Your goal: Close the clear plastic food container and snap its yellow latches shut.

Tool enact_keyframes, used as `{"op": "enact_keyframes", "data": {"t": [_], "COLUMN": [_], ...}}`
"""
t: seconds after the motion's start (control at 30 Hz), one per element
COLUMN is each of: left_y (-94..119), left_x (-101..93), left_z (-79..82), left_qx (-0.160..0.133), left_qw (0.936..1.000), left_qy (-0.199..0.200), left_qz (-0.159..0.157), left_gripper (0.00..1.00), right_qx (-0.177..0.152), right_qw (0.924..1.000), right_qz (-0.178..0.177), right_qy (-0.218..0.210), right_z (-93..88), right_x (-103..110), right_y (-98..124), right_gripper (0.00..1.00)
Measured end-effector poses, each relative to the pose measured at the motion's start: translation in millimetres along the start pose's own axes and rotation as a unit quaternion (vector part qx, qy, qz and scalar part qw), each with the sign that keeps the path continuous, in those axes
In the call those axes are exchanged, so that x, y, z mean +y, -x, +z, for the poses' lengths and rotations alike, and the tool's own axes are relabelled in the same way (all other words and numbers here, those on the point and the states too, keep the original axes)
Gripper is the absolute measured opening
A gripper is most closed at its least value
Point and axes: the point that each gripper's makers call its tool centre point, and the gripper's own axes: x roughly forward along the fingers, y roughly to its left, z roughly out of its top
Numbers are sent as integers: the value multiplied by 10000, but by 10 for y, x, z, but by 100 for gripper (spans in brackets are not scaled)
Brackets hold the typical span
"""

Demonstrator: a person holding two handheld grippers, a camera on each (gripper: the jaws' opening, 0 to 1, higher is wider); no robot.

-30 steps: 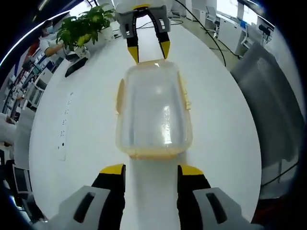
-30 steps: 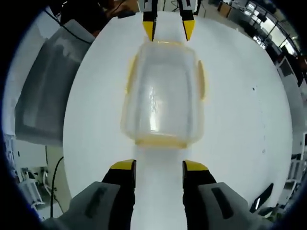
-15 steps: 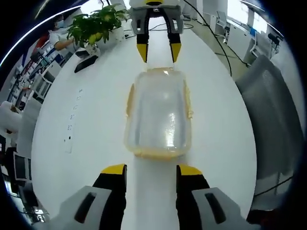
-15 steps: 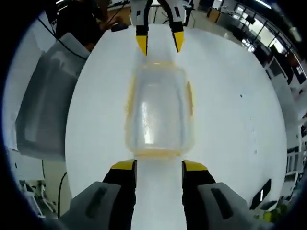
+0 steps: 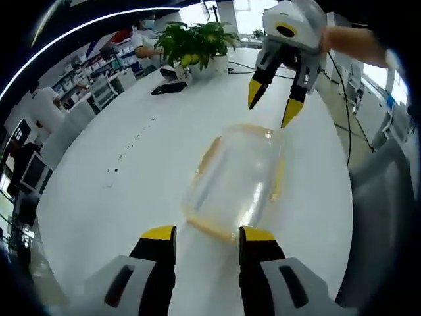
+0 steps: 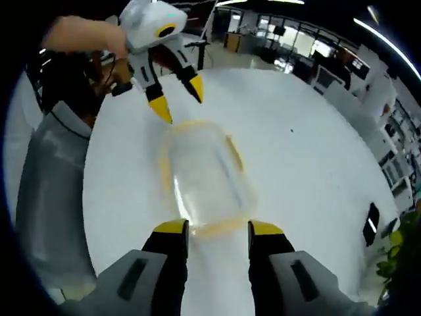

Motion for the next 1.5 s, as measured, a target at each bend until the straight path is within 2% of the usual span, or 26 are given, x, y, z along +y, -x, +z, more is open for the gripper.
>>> {"op": "enact_keyframes", "data": {"t": [0.13, 0.17, 0.23, 0.33, 0.5, 0.6, 0.67, 0.77, 0.87, 1.13, 1.37, 1.47, 1.5], "left_y": [-37, -42, -52, -55, -92, -83, -83, -80, -103, -157, -192, -194, -196], "left_x": [-24, -29, -29, 1, -15, 27, 31, 34, 5, -9, -63, -73, -87], "left_z": [-57, -74, -107, -134, -191, -160, -140, -113, -82, -112, -135, -133, -129], "left_qx": [-112, -103, -80, -163, -145, -240, -306, -387, -493, -589, -596, -586, -592], "left_qw": [9981, 9977, 9979, 9966, 9952, 9931, 9908, 9859, 9763, 9584, 9550, 9543, 9522], "left_qy": [587, 657, 611, 739, 889, 952, 1106, 1405, 1973, 2712, 2848, 2877, 2953], "left_qz": [135, 147, 192, 324, 392, 634, 719, 826, 739, 665, 571, 555, 511], "left_gripper": [30, 30, 30, 29, 28, 28, 27, 27, 26, 24, 20, 20, 20], "right_qx": [-206, -175, -168, -499, -669, -728, -814, -1022, -1181, -1272, -1313, -1285, -1279], "right_qw": [9974, 9968, 9951, 9890, 9842, 9804, 9759, 9650, 9551, 9400, 9301, 9300, 9289], "right_qz": [-381, -487, -678, -659, -840, -1010, -1110, -1196, -1123, -1000, -880, -861, -821], "right_qy": [-585, -601, -706, -1230, -1406, -1526, -1696, -2096, -2473, -3004, -3315, -3333, -3378], "right_z": [-72, -104, -151, -96, -71, -70, -64, -40, -26, -86, -127, -133, -128], "right_x": [-43, -61, -89, -43, -45, -79, -100, -120, -103, -66, -48, -44, -37], "right_y": [-21, -25, -28, -35, -41, -45, -52, -71, -112, -189, -222, -248, -250], "right_gripper": [29, 29, 28, 26, 26, 25, 25, 25, 25, 24, 21, 21, 21]}}
